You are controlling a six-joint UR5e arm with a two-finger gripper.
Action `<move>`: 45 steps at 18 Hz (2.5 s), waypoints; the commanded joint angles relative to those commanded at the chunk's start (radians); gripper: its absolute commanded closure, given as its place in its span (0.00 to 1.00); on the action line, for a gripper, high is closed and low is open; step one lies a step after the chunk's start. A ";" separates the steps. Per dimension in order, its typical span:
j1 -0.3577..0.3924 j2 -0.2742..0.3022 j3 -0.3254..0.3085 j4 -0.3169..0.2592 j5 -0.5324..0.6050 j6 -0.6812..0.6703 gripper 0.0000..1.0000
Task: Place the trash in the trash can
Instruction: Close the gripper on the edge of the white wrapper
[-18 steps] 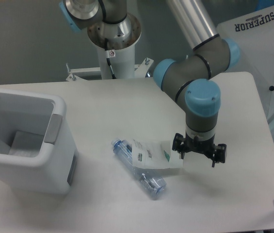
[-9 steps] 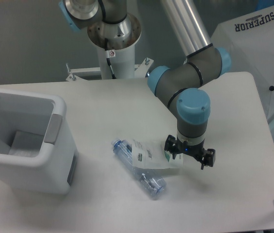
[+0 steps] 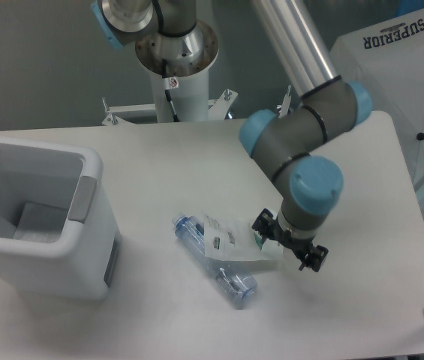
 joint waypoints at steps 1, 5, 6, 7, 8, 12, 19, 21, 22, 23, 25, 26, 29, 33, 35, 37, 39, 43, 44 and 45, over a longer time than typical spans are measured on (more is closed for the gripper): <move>-0.003 -0.014 0.012 -0.029 -0.006 0.000 0.00; -0.021 -0.032 0.014 -0.057 -0.002 0.069 0.00; -0.021 -0.034 0.012 -0.071 0.000 0.086 0.00; -0.023 -0.034 0.012 -0.089 0.000 0.113 0.00; -0.025 -0.037 0.009 -0.101 0.002 0.133 0.00; -0.031 -0.043 0.006 -0.115 0.003 0.159 0.00; -0.048 -0.060 -0.018 -0.115 0.003 0.166 0.09; -0.043 -0.049 -0.035 -0.115 0.000 0.169 0.35; -0.041 -0.046 -0.037 -0.114 -0.002 0.169 0.47; -0.041 -0.042 -0.037 -0.115 0.000 0.169 0.61; -0.043 -0.031 -0.044 -0.115 0.002 0.169 0.88; -0.041 -0.025 -0.049 -0.115 0.000 0.169 1.00; -0.041 -0.014 -0.055 -0.115 0.000 0.164 1.00; -0.037 0.009 -0.055 -0.115 -0.005 0.161 1.00; -0.031 0.011 -0.055 -0.115 -0.008 0.163 1.00; -0.017 0.038 -0.055 -0.117 -0.024 0.164 1.00; -0.002 0.054 -0.054 -0.117 -0.069 0.167 1.00; 0.020 0.092 -0.044 -0.117 -0.167 0.169 1.00; 0.026 0.097 -0.041 -0.117 -0.185 0.169 1.00; 0.031 0.103 -0.037 -0.117 -0.205 0.169 1.00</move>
